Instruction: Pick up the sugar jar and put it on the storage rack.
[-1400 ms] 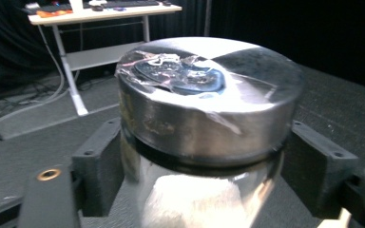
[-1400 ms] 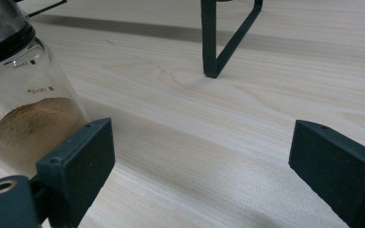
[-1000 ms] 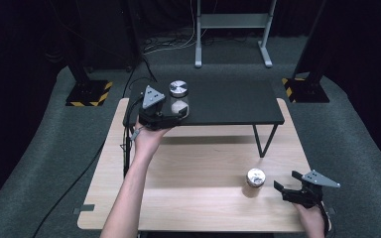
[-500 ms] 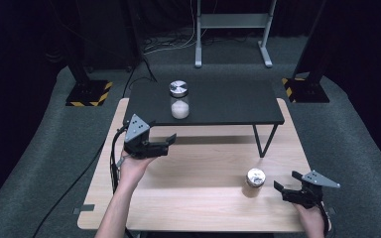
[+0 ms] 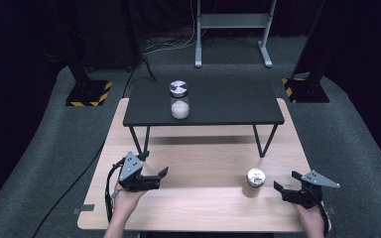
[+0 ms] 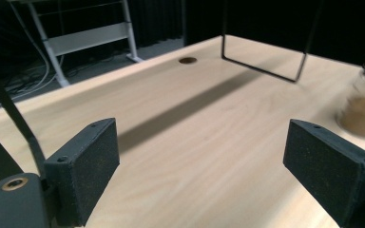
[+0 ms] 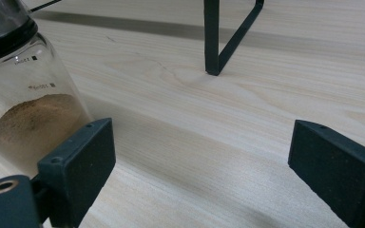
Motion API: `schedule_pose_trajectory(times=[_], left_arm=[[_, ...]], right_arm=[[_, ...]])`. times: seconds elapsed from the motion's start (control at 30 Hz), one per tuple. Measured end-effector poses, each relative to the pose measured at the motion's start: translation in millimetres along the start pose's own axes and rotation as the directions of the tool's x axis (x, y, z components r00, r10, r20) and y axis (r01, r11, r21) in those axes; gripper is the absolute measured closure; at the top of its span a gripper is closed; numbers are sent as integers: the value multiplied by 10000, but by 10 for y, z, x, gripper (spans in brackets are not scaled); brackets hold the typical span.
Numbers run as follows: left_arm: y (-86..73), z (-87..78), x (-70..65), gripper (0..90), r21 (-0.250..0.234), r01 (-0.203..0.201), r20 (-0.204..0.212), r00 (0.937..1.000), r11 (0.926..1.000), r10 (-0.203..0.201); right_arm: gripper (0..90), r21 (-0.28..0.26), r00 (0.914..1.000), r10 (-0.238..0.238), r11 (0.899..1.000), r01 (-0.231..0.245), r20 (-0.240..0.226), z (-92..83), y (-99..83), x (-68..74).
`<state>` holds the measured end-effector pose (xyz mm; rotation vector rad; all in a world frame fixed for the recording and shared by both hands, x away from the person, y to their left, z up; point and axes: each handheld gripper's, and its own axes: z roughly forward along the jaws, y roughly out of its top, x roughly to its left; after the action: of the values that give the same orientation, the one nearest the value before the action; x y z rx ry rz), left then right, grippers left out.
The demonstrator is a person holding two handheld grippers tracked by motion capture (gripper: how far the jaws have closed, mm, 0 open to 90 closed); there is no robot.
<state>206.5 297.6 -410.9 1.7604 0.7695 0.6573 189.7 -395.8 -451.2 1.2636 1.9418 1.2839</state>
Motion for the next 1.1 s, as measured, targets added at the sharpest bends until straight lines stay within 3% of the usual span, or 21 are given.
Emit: schedule_pose_trajectory(times=[0.13, 0.27, 0.4, 0.47, 0.5, 0.6, 0.73, 0.9, 1.1], left_arm=[[-203, 3, -64, 89, 214, 48, -222, 9997, 9998, -43], [-429, -1, -67, 76, 196, 412, -326, 9986, 9990, -406], [-521, -5, -115, 76, 564, 357, -753, 9967, 9978, -314], [-567, -17, -98, 81, 479, 589, -723, 9958, 9971, -554], [-630, -41, -73, 87, 364, 959, -674, 9933, 9947, -933], [-657, -40, -122, 104, 398, 606, -1028, 9931, 9974, -562], [-624, 16, -102, 102, 766, 691, -1020, 9929, 9947, -611], [-625, 24, -75, 97, 742, 821, -1016, 9920, 9939, -744], [-590, 48, -103, 90, 961, 624, -1065, 9929, 9934, -520]], right_arm=[[74, 1, 10000, 30, 10000, -30, -7, -5, -2, -1], [74, 7, 10000, 20, 10000, -20, 5, -4, -1, 2], [74, 44, 10000, 29, 10000, -29, -21, 1, 6, -2], [74, 45, 10000, 5, 10000, -5, -43, 1, 6, -5], [75, 54, 10000, -17, 10000, 17, -40, 2, 8, -3], [75, 94, 10000, -58, 9999, 58, -32, 6, 15, 0], [76, 140, 9999, -111, 9998, 112, -45, 13, 24, 4], [76, 145, 10000, -39, 9999, 40, -63, 16, 27, -7], [76, 143, 9999, -107, 9998, 108, -55, 16, 26, -1]])
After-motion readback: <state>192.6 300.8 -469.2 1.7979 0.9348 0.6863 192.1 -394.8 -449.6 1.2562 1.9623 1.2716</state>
